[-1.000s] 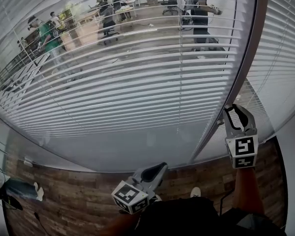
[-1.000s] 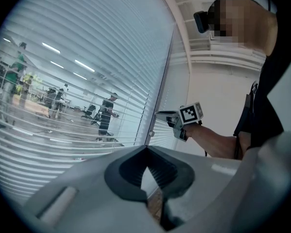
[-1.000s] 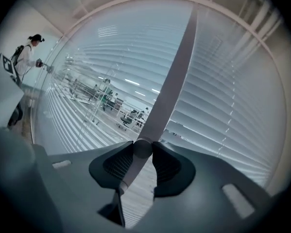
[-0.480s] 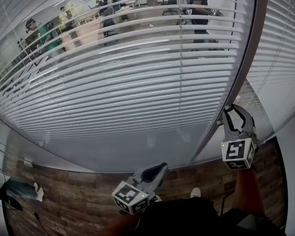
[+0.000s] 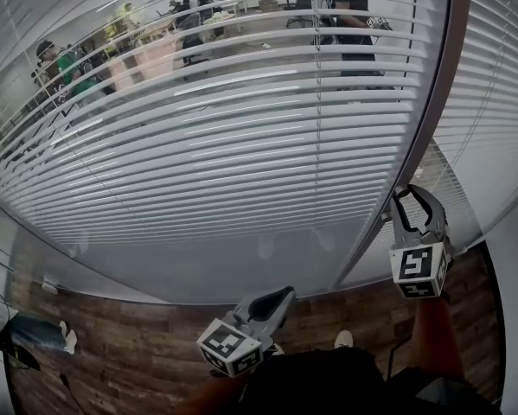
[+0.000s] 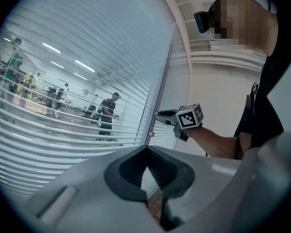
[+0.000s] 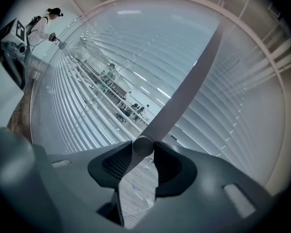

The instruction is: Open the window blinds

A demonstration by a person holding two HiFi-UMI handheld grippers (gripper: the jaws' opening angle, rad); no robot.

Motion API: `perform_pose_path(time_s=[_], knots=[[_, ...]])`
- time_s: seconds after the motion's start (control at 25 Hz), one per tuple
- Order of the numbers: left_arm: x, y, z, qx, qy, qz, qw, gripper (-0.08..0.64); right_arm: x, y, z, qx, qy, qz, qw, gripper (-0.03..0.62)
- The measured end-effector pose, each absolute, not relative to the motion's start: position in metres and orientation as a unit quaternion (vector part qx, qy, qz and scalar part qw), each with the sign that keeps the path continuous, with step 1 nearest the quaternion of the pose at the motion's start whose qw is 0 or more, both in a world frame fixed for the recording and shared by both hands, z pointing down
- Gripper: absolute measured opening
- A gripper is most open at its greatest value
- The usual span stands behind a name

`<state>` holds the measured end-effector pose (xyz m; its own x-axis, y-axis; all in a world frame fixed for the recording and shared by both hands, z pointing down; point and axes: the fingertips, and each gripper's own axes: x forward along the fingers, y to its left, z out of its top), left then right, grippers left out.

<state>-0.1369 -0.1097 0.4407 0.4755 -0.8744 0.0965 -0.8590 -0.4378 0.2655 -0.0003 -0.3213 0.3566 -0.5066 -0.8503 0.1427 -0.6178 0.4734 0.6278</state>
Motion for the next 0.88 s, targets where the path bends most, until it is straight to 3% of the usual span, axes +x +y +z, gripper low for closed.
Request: perform_pose_path(time_s=[0.56, 0.72, 0.88], knots=[[-0.132, -0.108, 0.44, 0.851, -0.506, -0.027, 0.139, 0.0, 0.003, -0.305, 0.345, 0.436, -0.842, -0.247, 0.199, 0.153], [-0.129, -0.111, 0.437, 0.85, -0.507, -0.025, 0.139, 0.0, 0.006, -0.3, 0.329, 0.437, -0.858, -0.22, 0.158, 0.142], [-0.129, -0.106, 0.44, 0.849, -0.509, -0.026, 0.139, 0.0, 0.017, -0.284, 0.325, 0.419, -0.886, -0.168, 0.105, 0.056]])
